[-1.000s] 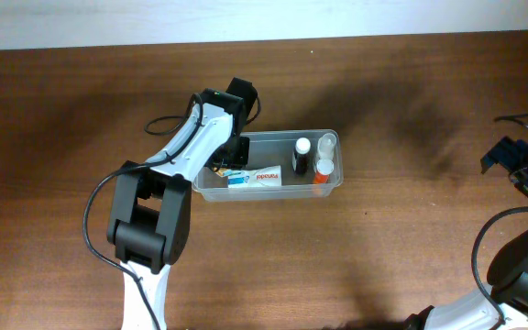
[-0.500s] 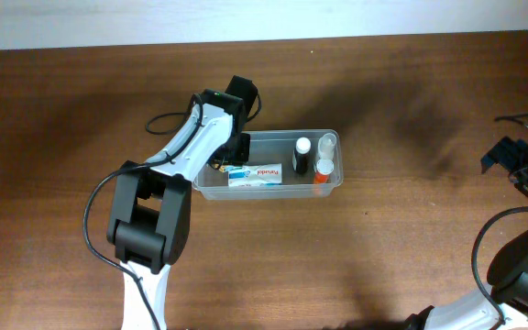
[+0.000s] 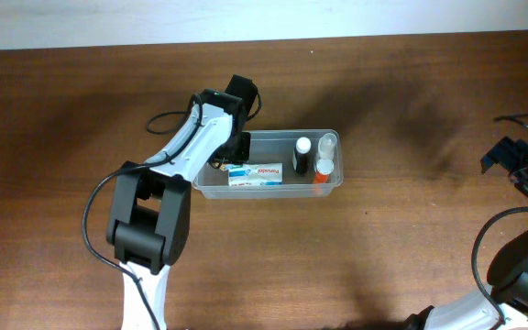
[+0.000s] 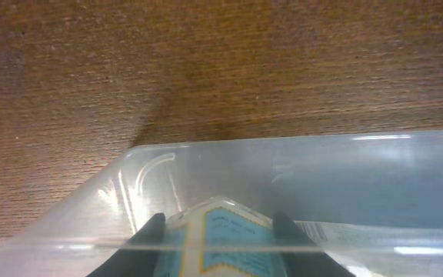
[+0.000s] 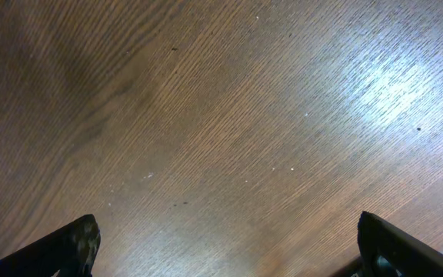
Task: Pack container
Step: 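Lower the jar into the container's left end and release it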
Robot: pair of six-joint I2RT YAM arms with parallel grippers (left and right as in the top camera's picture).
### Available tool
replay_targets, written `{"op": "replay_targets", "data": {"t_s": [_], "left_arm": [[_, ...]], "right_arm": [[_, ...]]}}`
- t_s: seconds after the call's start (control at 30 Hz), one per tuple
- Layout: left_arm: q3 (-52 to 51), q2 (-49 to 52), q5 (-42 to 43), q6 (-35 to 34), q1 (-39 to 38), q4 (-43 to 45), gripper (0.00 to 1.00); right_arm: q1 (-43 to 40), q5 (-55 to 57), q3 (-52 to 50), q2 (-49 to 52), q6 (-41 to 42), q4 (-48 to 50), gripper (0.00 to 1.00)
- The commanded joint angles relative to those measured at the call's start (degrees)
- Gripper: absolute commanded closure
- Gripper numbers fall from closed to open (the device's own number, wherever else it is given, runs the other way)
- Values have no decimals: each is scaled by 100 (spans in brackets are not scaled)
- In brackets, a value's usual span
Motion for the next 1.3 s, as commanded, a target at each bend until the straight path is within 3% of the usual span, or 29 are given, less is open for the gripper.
{"op": "replay_targets", "data": {"t_s": [0.0,0.4,1.27], "left_arm": [[-83,-376,-46,-57,13,44,82],[-107,-503,-407,-61,52,-153,81],[-203,-503,-385,-109,142,114,82]], "right_arm": [[-24,50,-13,-66,11,2,2],[-24,50,-13,-66,11,2,2],[-24,50,-13,-66,11,2,2]]}}
